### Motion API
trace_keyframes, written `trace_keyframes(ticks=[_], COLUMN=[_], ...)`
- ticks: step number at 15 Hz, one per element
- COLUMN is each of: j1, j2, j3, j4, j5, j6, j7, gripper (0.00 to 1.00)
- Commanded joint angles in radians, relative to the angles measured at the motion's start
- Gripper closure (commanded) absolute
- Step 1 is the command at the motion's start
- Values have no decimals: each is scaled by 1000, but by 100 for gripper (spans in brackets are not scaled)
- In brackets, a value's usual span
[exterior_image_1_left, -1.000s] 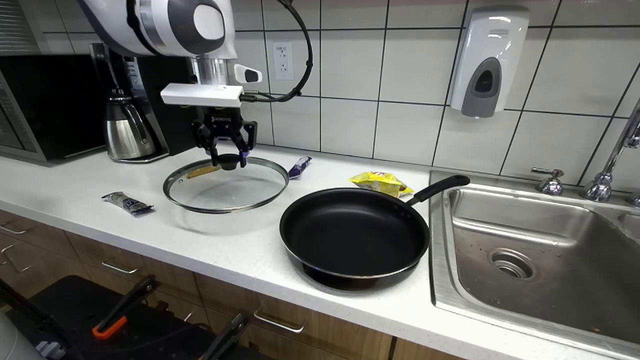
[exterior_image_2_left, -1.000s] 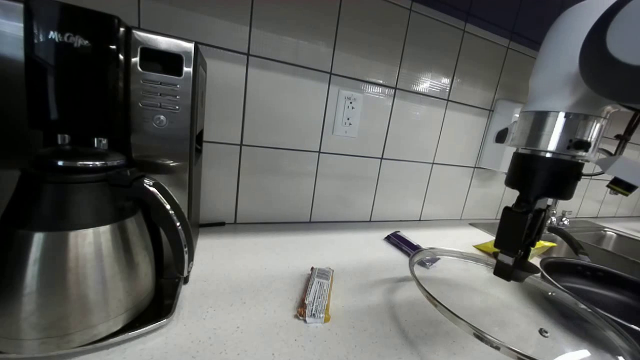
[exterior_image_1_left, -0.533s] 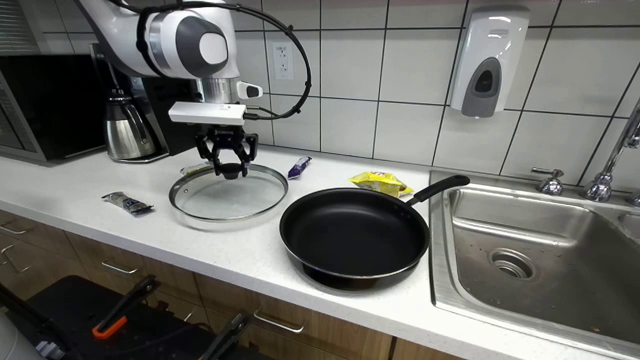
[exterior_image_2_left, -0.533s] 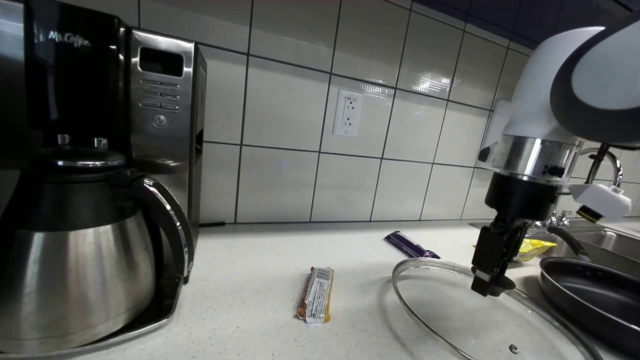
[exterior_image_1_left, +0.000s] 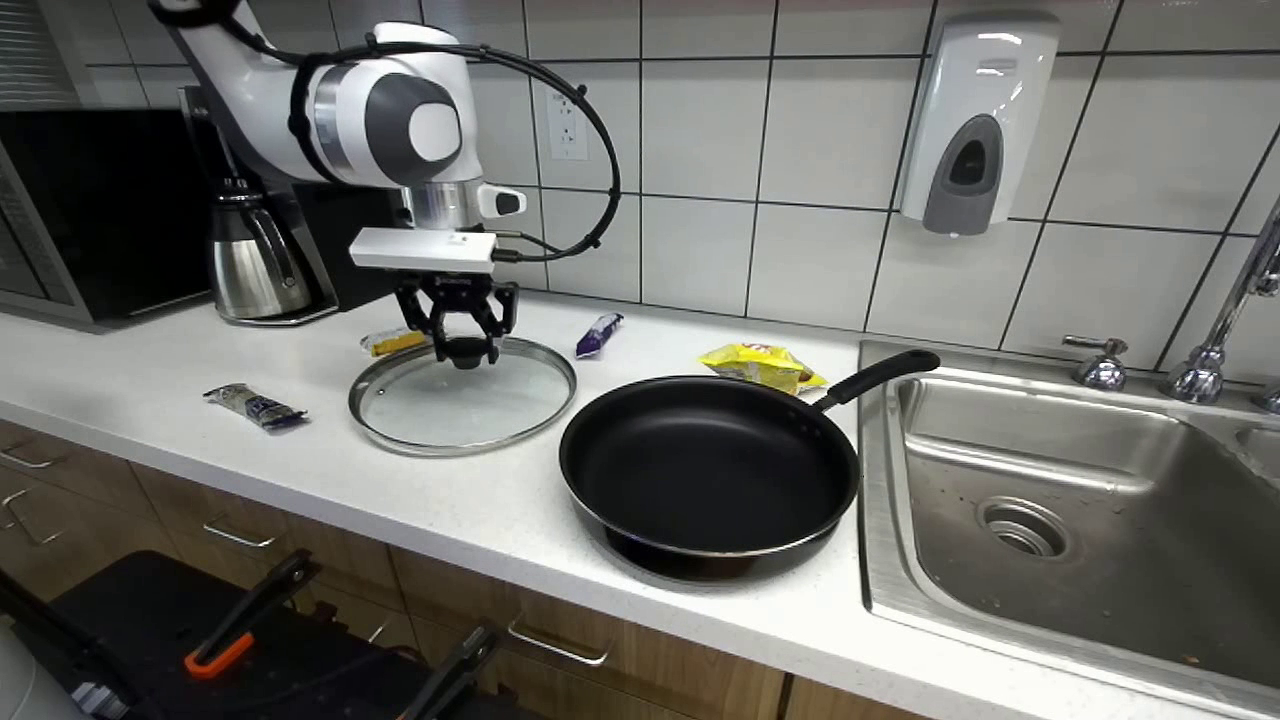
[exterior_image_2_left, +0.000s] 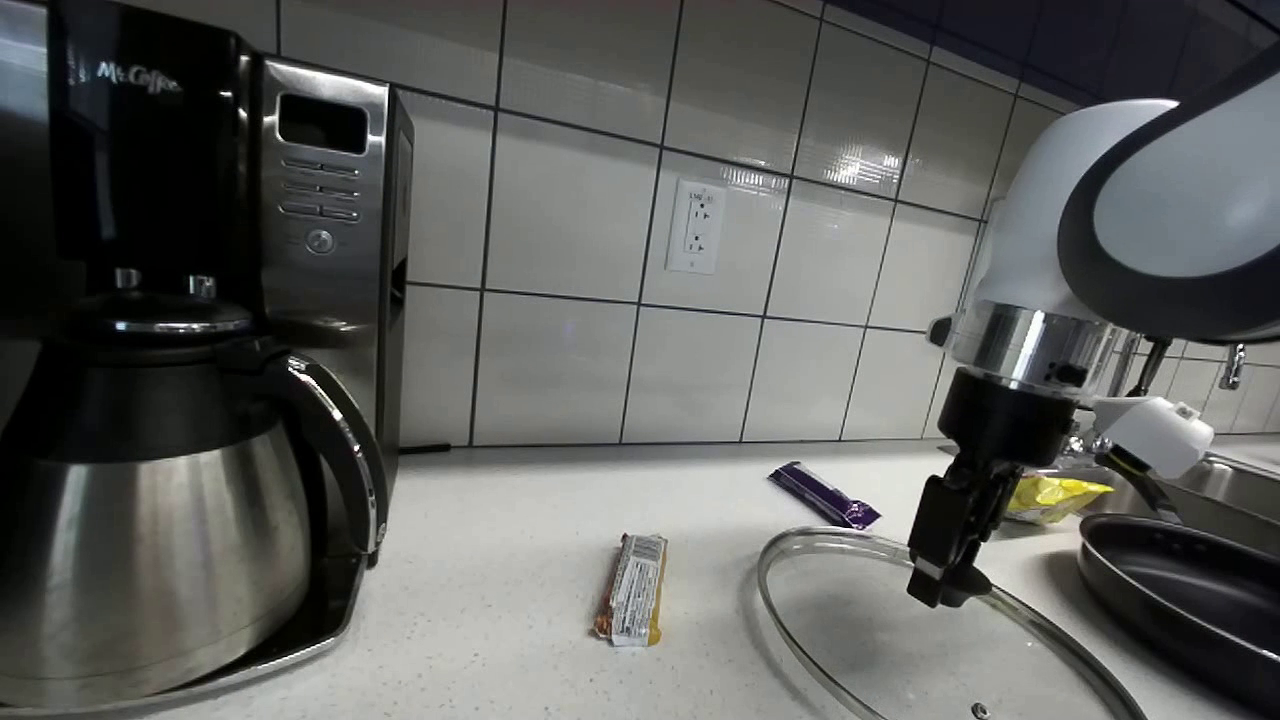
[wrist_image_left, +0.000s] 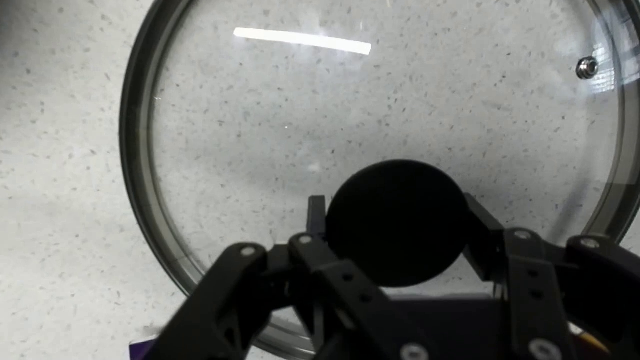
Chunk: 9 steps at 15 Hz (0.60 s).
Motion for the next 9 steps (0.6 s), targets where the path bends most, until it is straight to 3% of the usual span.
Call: trace_keyframes(ticks=[1,6,8,9], j1=[-25,-24,-23,-23], j2=[6,6,4,5], j3=[28,28,28,29], j4=[27,30,30,30], j5=[10,-1,-4,-5], j6=[11,3,-4,-6], j7=[-19,-15,-15,-15], gripper=[61,61,11,9])
